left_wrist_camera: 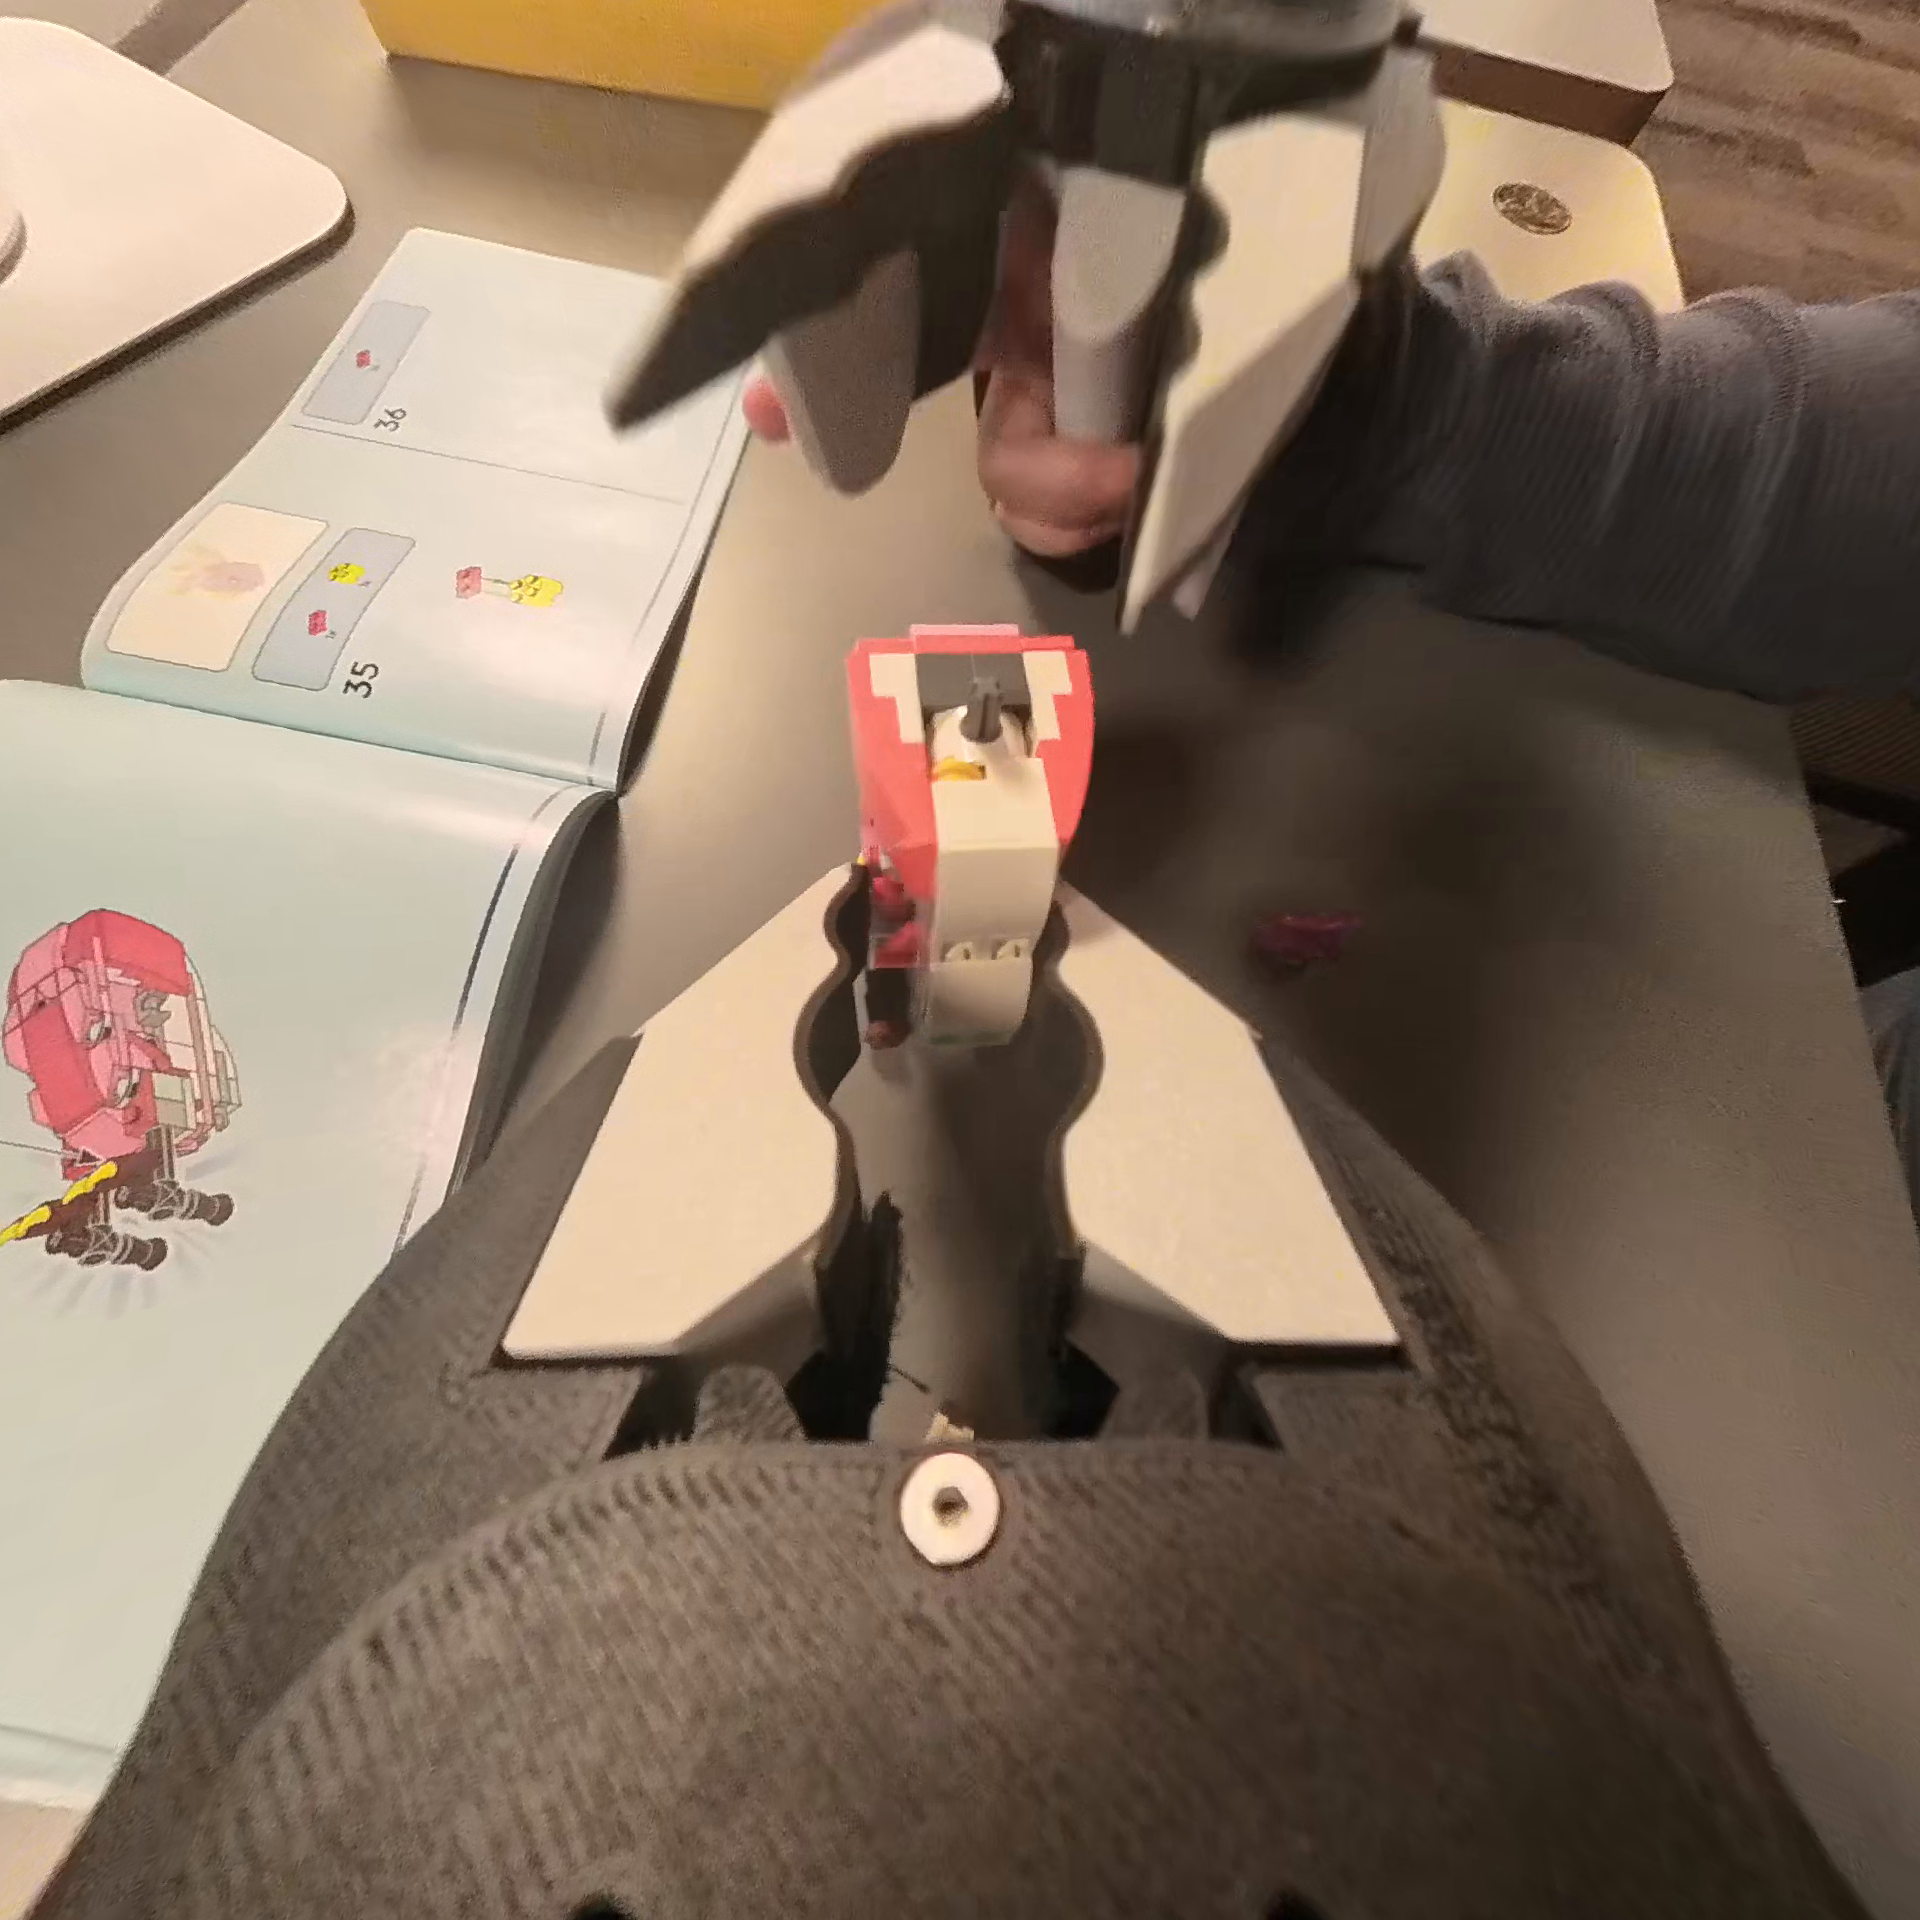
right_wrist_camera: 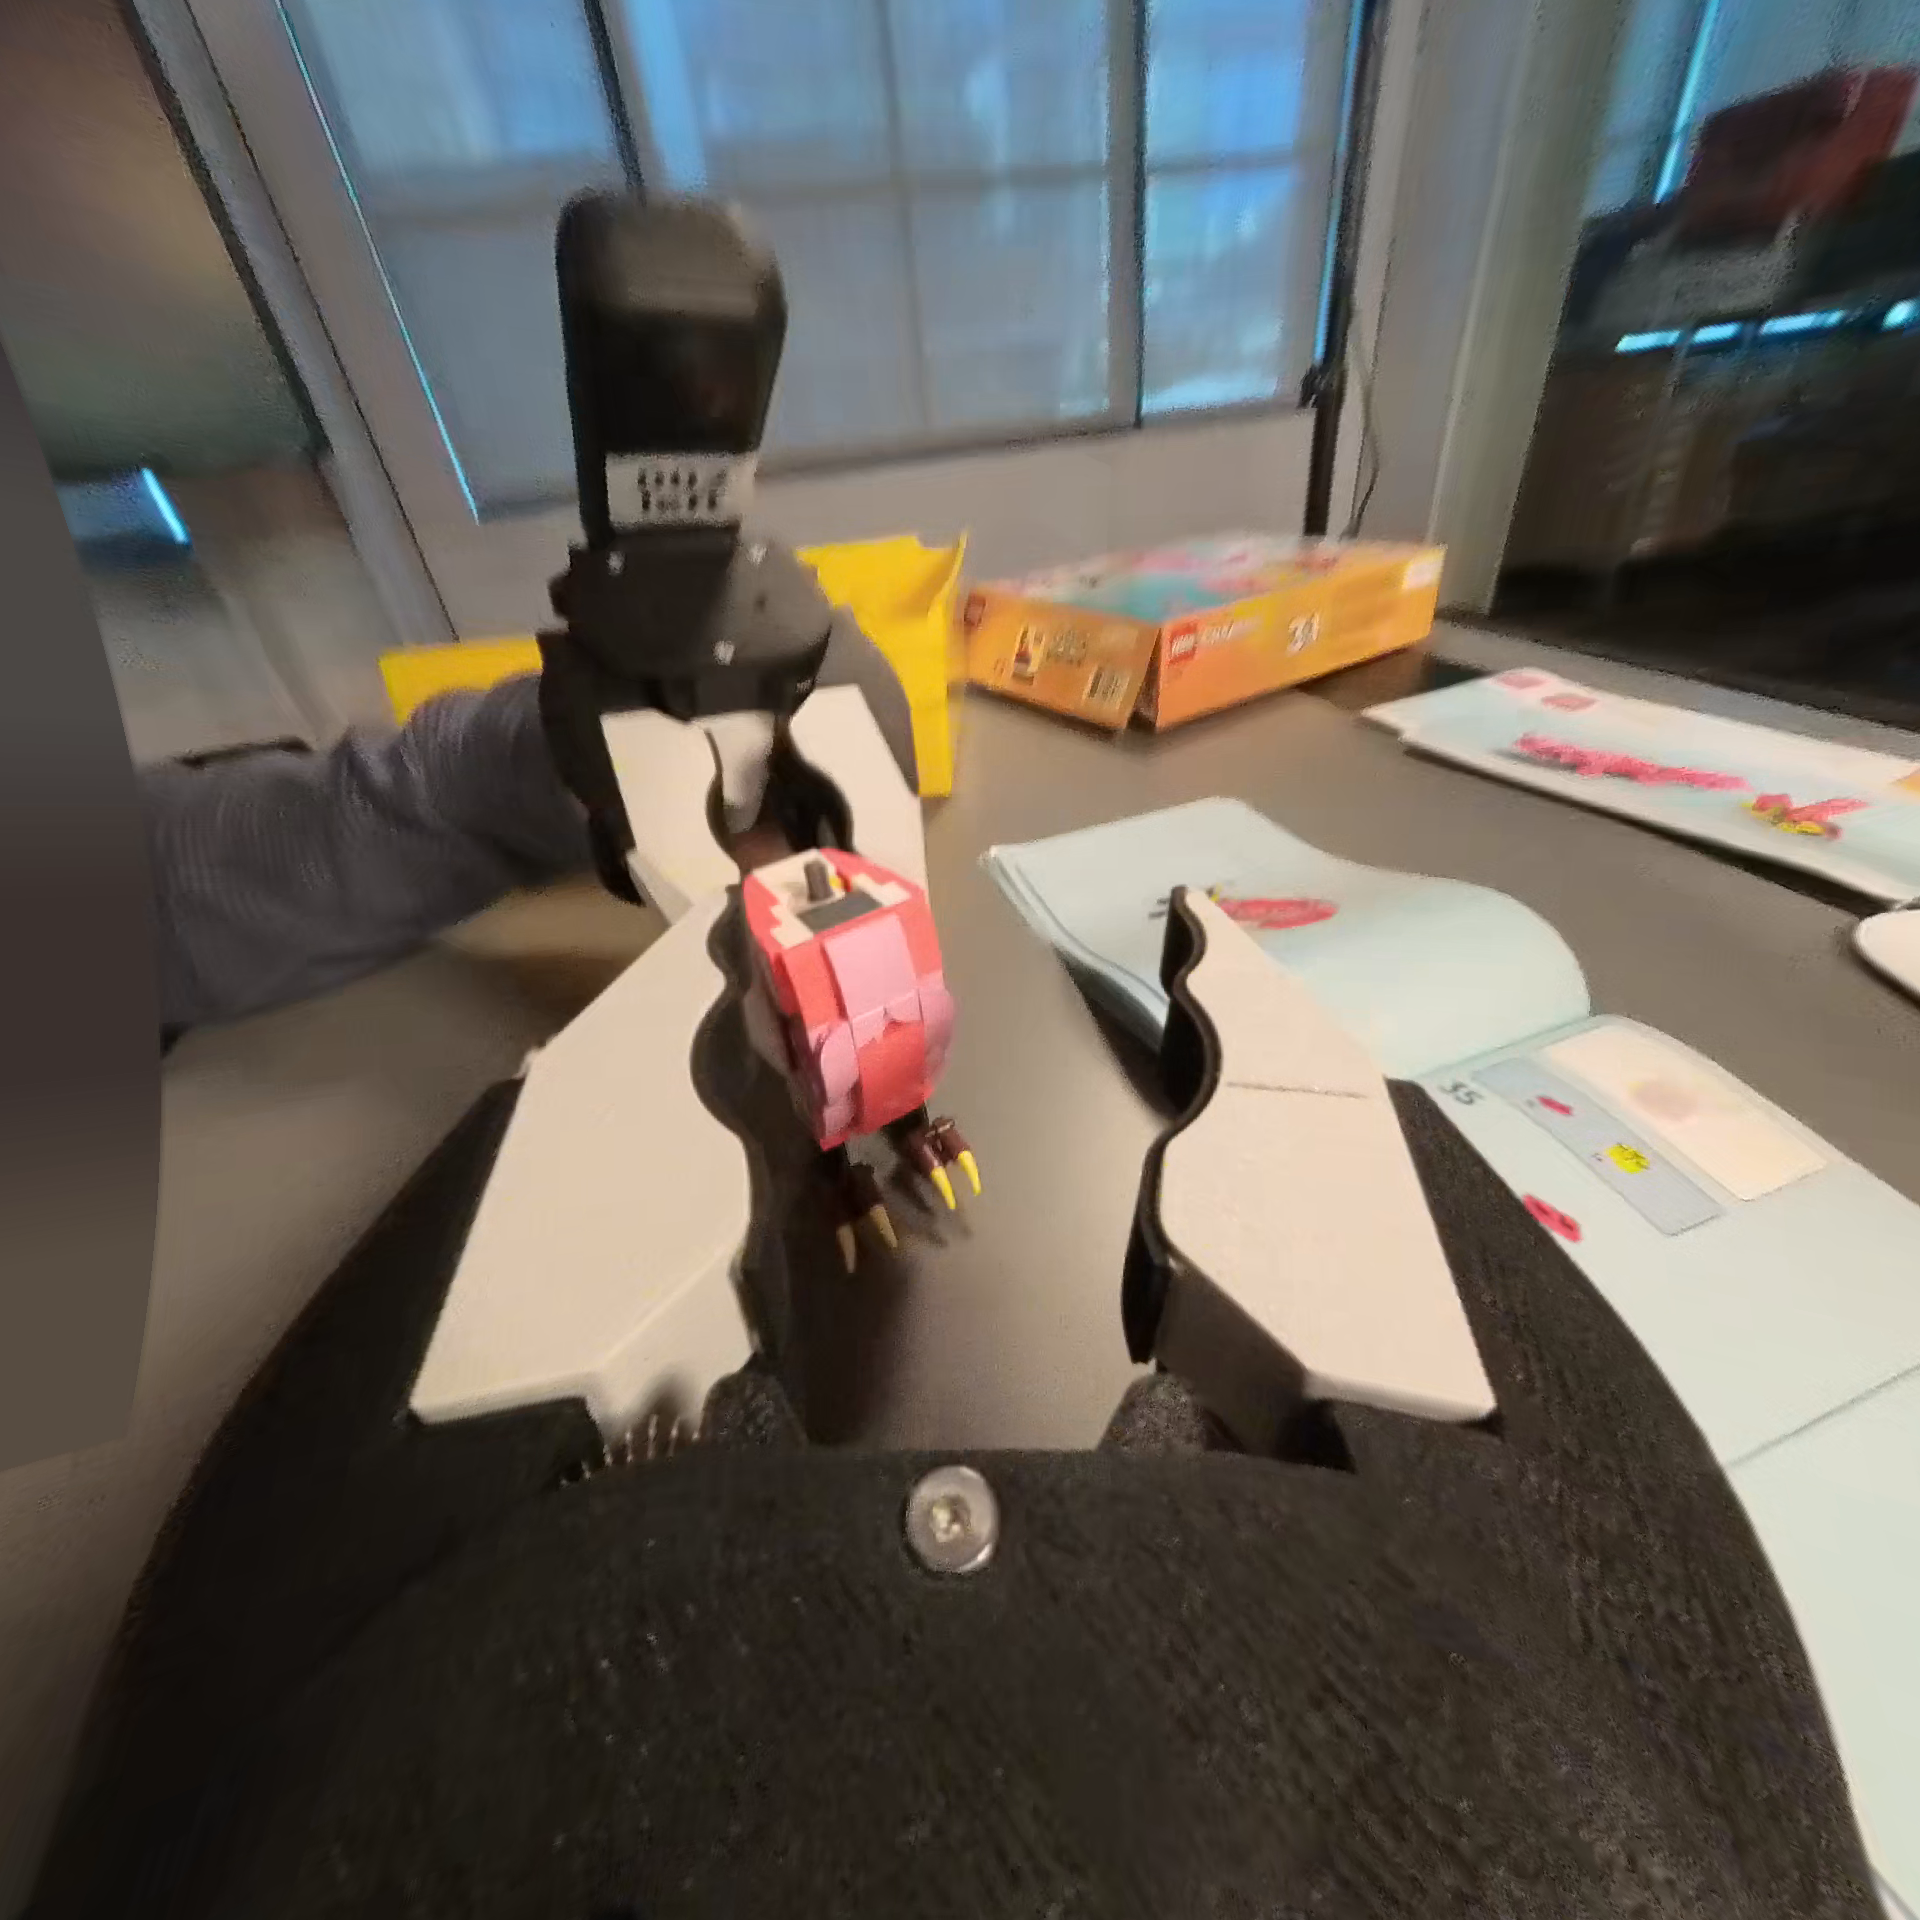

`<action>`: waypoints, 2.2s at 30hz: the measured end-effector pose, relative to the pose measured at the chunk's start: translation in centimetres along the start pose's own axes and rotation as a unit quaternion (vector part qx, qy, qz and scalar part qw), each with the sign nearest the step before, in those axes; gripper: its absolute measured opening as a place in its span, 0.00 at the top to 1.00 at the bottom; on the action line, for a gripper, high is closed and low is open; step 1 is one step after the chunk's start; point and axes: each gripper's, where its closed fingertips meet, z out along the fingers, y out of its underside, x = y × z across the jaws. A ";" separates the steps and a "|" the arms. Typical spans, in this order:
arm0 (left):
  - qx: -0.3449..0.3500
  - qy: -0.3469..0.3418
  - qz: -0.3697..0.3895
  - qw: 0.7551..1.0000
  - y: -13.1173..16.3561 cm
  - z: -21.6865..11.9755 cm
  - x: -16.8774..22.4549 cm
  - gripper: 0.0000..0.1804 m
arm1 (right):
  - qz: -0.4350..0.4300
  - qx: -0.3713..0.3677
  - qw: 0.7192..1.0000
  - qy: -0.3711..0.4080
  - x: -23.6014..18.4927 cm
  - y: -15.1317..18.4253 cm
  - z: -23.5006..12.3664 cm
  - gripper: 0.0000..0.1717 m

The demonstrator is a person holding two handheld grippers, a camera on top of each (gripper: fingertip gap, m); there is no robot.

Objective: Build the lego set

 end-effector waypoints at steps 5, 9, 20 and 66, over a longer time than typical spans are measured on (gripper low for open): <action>0.037 0.032 -0.033 0.998 -0.8 -0.5 0.4 0.73 | -0.022 0.020 0.999 0.042 1.0 -0.5 -0.5 0.52; 0.062 0.031 -0.048 0.996 -1.2 -1.2 -0.1 0.64 | -0.085 0.120 0.971 0.191 4.8 -3.7 -4.0 0.53; 0.217 -0.088 -0.069 0.970 -1.8 -4.9 -1.8 0.49 | -0.197 0.121 0.805 0.547 11.5 -5.5 -13.9 0.88; 0.012 -0.331 -0.318 0.888 16.4 -34.3 -4.0 0.79 | -0.275 0.050 0.736 0.616 9.8 -5.3 -15.3 1.00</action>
